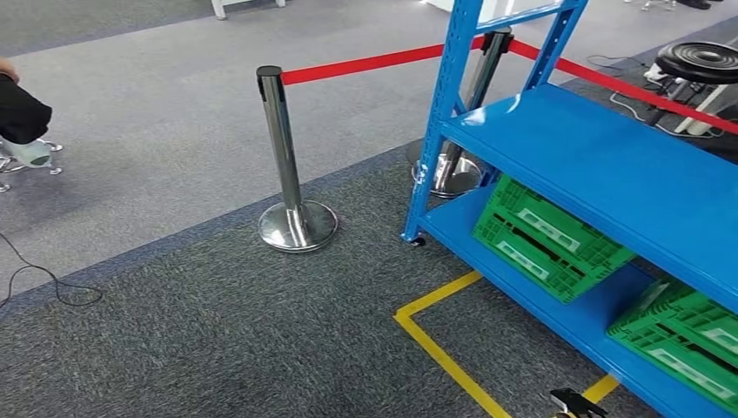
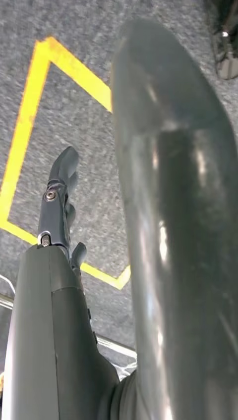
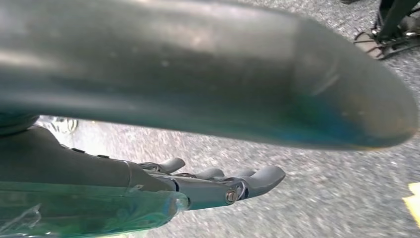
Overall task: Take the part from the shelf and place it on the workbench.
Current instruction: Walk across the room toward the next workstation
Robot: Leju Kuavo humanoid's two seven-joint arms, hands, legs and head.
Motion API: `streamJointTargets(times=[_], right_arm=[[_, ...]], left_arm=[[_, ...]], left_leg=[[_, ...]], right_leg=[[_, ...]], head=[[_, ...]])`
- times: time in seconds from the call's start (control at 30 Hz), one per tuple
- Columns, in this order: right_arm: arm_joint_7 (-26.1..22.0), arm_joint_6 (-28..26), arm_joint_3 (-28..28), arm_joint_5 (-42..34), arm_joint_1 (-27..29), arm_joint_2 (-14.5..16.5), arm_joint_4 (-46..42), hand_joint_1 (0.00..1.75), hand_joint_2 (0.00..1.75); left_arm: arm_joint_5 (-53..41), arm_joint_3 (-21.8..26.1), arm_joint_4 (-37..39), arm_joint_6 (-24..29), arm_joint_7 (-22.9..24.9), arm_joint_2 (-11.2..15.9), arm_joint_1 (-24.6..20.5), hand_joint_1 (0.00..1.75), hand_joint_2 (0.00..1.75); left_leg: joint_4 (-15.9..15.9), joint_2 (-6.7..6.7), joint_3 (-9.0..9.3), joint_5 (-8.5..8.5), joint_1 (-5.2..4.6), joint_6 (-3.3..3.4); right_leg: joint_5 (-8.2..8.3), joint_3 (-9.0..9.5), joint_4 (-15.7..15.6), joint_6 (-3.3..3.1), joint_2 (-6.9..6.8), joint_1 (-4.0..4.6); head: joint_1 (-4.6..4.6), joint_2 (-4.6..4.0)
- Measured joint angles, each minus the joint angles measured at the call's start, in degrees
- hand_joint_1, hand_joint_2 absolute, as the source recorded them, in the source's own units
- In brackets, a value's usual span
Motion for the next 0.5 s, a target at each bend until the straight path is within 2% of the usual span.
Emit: streamJointTargets(times=[0.03, 0.07, 0.13, 0.17, 0.2, 0.23, 0.27, 0.3, 0.37, 0.4, 0.43, 0.5], right_arm=[[0.10, 0.20, -0.11, -0.05, 0.29, 0.01, 0.01, 0.00, 0.00], [0.22, 0.43, -0.25, -0.11, 0.45, 0.02, 0.02, 0.00, 0.00], [0.37, 0.86, -0.59, -0.31, 0.23, 0.06, 0.04, 0.00, 0.00], [0.40, 0.96, -0.73, -0.39, 0.03, 0.08, 0.05, 0.00, 0.00], [0.42, 1.07, -0.83, -0.48, -0.08, 0.11, 0.07, 0.00, 0.00], [0.46, 1.18, -0.91, -0.53, -0.04, 0.14, 0.08, 0.00, 0.00], [0.51, 1.27, -0.95, -0.56, 0.07, 0.15, 0.08, 0.00, 0.00], [0.56, 1.35, -1.00, -0.57, 0.17, 0.15, 0.08, 0.00, 0.00], [0.63, 1.45, -1.14, -0.56, 0.13, 0.15, 0.08, 0.00, 0.00], [0.66, 1.51, -1.20, -0.56, 0.03, 0.15, 0.08, 0.00, 0.00], [0.68, 1.56, -1.25, -0.56, -0.04, 0.15, 0.08, 0.00, 0.00], [0.78, 1.62, -1.34, -0.56, -0.01, 0.13, 0.08, 0.00, 0.00]], left_arm=[[-0.11, 0.04, 0.00, 0.29, -0.08, 0.03, -0.07, 0.00, 0.00], [-0.26, 0.09, 0.00, 0.50, -0.18, 0.07, -0.10, 0.00, 0.00], [-0.50, 0.24, 0.00, 0.64, -0.33, 0.15, 0.03, 0.00, 0.00], [-0.52, 0.33, 0.00, 0.67, -0.37, 0.17, 0.17, 0.00, 0.00], [-0.40, 0.46, 0.00, 0.65, -0.47, 0.20, 0.25, 0.00, 0.00], [-0.18, 0.64, 0.00, 0.60, -0.68, 0.22, 0.26, 0.00, 0.00], [0.11, 0.90, 0.00, 0.54, -0.93, 0.24, 0.22, 0.00, 0.00], [0.38, 1.17, 0.00, 0.51, -1.24, 0.25, 0.18, 0.00, 0.00], [0.64, 1.62, 0.00, 0.63, -1.67, 0.27, 0.14, 0.00, 0.00], [0.67, 1.74, 0.00, 0.74, -1.79, 0.30, 0.13, 0.00, 0.00], [0.68, 1.82, 0.00, 0.81, -1.85, 0.31, 0.08, 0.00, 0.00], [0.69, 1.96, -0.01, 0.85, -1.88, 0.32, -0.09, 0.00, 0.00]], left_leg=[[-0.08, 0.68, 0.02, 0.10, -0.04, 0.51], [-0.17, 1.40, 0.06, 0.20, -0.07, 0.96], [-0.26, 3.02, 0.08, 0.20, -0.35, 1.60], [-0.25, 3.91, 0.09, 0.14, -0.54, 1.76], [-0.25, 4.81, 0.10, 0.08, -0.69, 1.82], [-0.24, 5.63, 0.14, 0.01, -0.80, 1.87], [-0.24, 6.39, 0.23, -0.08, -0.86, 1.85], [-0.23, 7.08, 0.40, -0.21, -0.88, 1.76], [-0.15, 8.40, 0.90, -0.62, -1.10, 1.30], [-0.11, 8.98, 1.16, -0.81, -1.24, 1.00], [-0.10, 9.54, 1.37, -0.95, -1.36, 0.69], [-0.32, 10.68, 1.75, -1.08, -1.31, 0.05]], right_leg=[[-0.14, -0.25, 0.22, 0.27, -0.79, -0.01], [-0.94, -0.87, 1.39, 0.46, -2.39, 0.06], [-4.49, -3.58, 7.39, 0.61, -6.56, 0.26], [-6.59, -5.48, 11.51, 0.68, -7.66, 0.26], [-8.03, -6.99, 14.94, 0.72, -8.11, 0.24], [-8.47, -7.64, 16.73, 0.73, -8.28, 0.25], [-7.79, -7.07, 16.16, 0.70, -8.39, 0.26], [-6.24, -5.29, 13.29, 0.62, -8.79, 0.28], [-3.10, -0.54, 5.26, 0.33, -11.40, 0.43], [-2.28, 1.03, 2.54, 0.07, -12.40, 0.54], [-2.01, 1.71, 1.24, -0.21, -12.96, 0.68], [-1.96, 1.50, 0.99, -0.90, -11.69, 0.88]], head=[[0.03, 0.00], [0.25, 0.00], [0.61, 0.00], [0.73, 0.00], [0.74, 0.00], [0.74, 0.00], [0.75, 0.00], [0.77, 0.00], [0.75, 0.00], [0.68, 0.00], [0.60, 0.00], [0.51, 0.00]])
